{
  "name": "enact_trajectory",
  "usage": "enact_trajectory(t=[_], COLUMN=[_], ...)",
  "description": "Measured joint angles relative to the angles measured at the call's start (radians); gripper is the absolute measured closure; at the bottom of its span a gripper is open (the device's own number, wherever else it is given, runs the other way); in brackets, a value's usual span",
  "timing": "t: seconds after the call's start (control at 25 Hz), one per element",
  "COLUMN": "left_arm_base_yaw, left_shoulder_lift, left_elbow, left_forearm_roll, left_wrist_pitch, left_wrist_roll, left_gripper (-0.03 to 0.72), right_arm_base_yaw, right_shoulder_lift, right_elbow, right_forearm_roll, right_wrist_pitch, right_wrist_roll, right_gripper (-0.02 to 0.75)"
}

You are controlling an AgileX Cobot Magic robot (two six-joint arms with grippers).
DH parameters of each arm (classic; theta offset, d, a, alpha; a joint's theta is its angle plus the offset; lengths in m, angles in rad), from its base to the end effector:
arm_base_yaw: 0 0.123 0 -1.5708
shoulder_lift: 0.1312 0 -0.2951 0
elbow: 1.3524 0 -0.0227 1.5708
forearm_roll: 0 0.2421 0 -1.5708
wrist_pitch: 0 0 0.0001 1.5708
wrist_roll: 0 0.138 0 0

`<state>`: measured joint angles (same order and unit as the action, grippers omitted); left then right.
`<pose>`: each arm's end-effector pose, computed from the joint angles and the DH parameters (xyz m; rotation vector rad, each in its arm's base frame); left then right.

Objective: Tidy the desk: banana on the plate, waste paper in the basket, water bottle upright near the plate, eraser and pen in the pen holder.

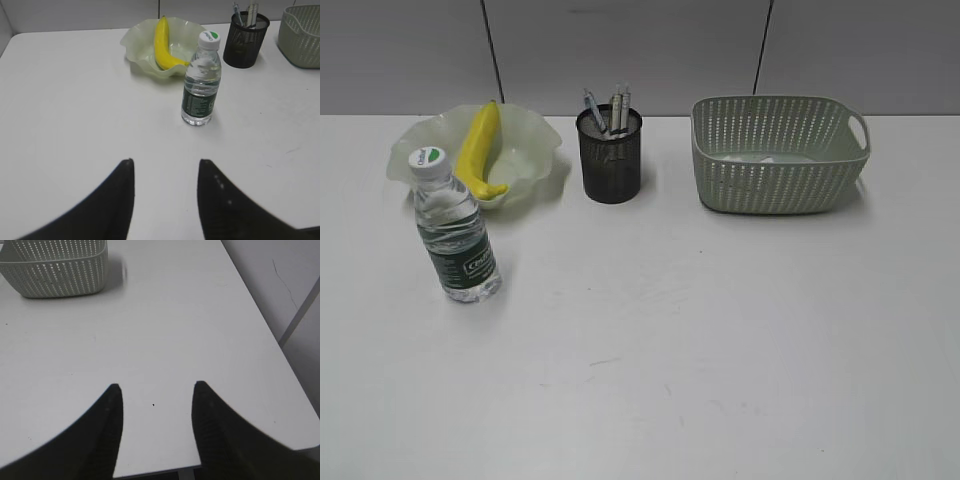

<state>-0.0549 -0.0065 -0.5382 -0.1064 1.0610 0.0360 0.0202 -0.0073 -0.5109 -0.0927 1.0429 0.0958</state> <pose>0.0135 -0.0136 0.2641 0.0985 1.9958 -0.1383 0.0182 -0.0107 0.2578 0.0800 2.0035 -0.0360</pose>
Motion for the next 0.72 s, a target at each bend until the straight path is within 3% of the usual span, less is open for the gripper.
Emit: enact_trajectory(t=[0.72], left_arm_base_yaw=[0.0], left_shoulder_lift=[0.0], left_elbow=[0.0], left_forearm_roll=[0.0], left_wrist_pitch=[0.0], left_wrist_roll=[-0.001], left_gripper=[0.375], right_arm_base_yaw=[0.0], right_shoulder_lift=[0.0], right_elbow=[0.0], right_forearm_roll=[0.0], right_wrist_pitch=[0.0], right_wrist_roll=[0.0], right_gripper=[0.37])
